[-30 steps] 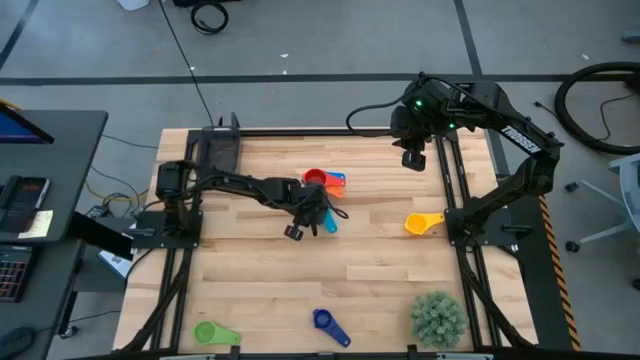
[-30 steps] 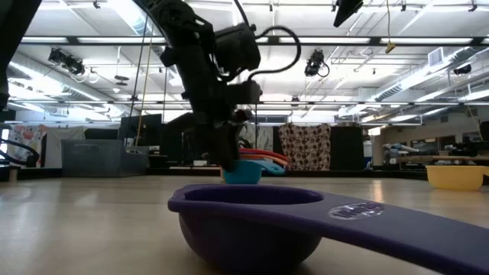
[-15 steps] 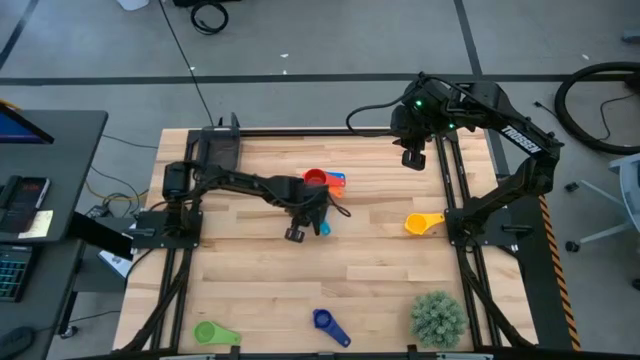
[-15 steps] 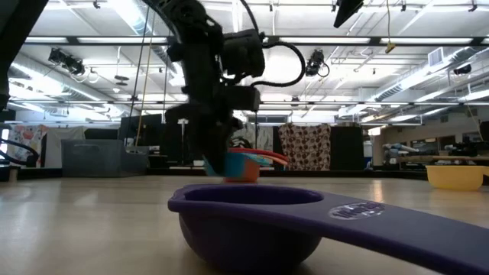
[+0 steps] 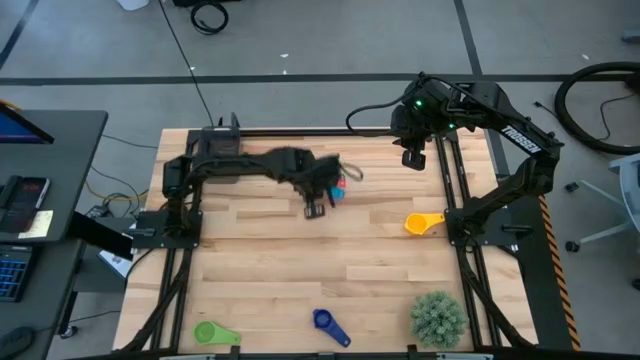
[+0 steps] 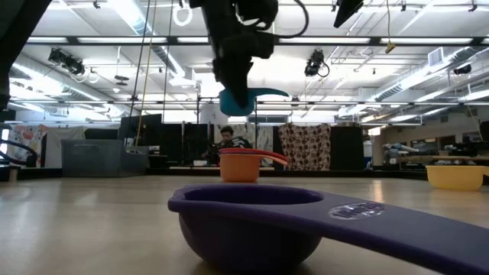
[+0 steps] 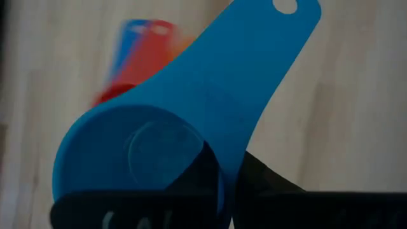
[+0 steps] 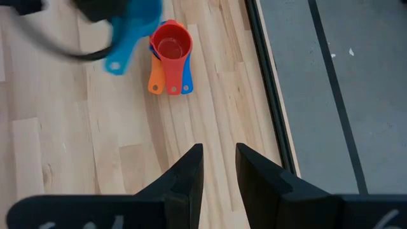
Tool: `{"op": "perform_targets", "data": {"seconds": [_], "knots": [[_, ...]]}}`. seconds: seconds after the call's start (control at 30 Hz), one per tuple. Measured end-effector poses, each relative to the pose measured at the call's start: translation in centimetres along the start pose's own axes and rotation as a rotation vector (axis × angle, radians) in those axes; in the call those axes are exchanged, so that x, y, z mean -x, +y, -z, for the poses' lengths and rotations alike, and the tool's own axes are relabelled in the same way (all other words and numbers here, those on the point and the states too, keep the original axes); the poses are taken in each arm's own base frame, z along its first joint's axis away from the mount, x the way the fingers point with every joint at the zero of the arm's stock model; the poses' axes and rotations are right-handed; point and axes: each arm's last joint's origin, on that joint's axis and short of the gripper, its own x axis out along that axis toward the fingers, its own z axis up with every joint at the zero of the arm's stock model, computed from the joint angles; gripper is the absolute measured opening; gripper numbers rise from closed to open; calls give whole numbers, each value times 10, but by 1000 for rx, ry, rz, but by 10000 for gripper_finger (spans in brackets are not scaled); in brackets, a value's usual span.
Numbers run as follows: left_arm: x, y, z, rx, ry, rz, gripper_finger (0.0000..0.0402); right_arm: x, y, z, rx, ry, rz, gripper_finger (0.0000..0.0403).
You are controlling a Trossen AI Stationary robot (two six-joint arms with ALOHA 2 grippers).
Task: Nest measuring cups in basket
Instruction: Stack the light blue measuring cup on top of the red measuring cup
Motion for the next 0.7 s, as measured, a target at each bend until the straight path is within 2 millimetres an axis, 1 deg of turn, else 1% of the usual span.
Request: {"op": "perform_targets", "data": {"seconds": [0.07,0.13,0.27,0.47,0.7], "knots": [[1,12,-2,73,-11,5,16,0,0,0,0,0,0,96],[-4,23,-3,132,-6,19,16,0,0,0,0,0,0,96],[-26,34,-3,216,44,35,16,0,0,0,0,0,0,96],[-51,41,-6,261,55,39,16,0,0,0,0,1,1,96],[-68,40,-7,253,66,50,16,0,-1,0,-2,2,3,96]]}}
